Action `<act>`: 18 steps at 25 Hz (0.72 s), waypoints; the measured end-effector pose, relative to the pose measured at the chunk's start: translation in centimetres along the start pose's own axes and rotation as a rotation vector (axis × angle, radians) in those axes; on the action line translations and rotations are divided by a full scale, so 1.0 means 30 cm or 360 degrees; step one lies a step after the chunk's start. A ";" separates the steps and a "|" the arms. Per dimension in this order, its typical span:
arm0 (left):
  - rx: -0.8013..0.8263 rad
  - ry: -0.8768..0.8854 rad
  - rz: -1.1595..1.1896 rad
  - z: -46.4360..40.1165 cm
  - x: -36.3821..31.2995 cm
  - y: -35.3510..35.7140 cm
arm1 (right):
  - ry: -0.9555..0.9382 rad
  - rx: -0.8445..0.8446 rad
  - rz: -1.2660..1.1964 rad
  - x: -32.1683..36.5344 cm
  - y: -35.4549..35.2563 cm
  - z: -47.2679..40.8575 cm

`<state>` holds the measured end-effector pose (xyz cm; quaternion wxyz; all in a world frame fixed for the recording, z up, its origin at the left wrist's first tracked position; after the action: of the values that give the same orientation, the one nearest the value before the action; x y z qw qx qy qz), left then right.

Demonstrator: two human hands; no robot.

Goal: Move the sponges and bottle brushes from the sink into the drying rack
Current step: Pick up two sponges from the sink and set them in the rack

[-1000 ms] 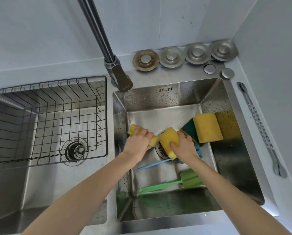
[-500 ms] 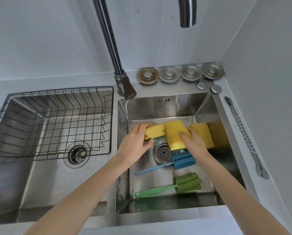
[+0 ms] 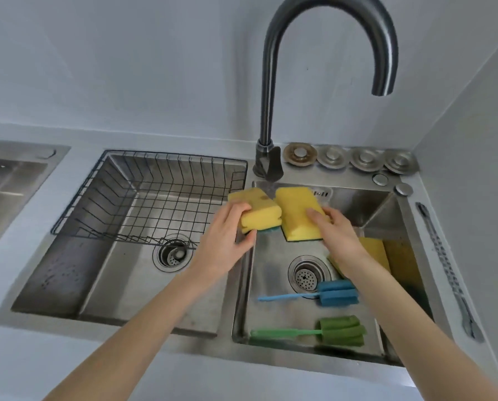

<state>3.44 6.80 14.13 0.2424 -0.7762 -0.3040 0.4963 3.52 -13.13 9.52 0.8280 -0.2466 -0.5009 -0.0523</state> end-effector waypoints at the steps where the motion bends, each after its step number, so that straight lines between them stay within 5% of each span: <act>1: -0.0033 -0.0017 0.0026 0.001 0.023 -0.033 | 0.0003 0.0030 -0.0035 0.015 0.035 0.011; 18: 0.0011 -0.0441 0.0377 -0.052 0.467 -0.295 | -0.0015 0.0125 0.0041 0.142 0.516 0.117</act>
<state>7.35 22.82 12.01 0.1406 -0.7300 -0.2392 0.6246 7.97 2.69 8.98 0.8353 -0.2207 -0.5032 -0.0209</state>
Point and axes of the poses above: each hand's wrist, its own z-axis away from the middle knuckle, its own y-axis out of the palm, x = y × z, the point moved 9 cm from there along -z, towards the middle knuckle, and after that the axes turned 15 degrees about -x, right-handed, at the moved point
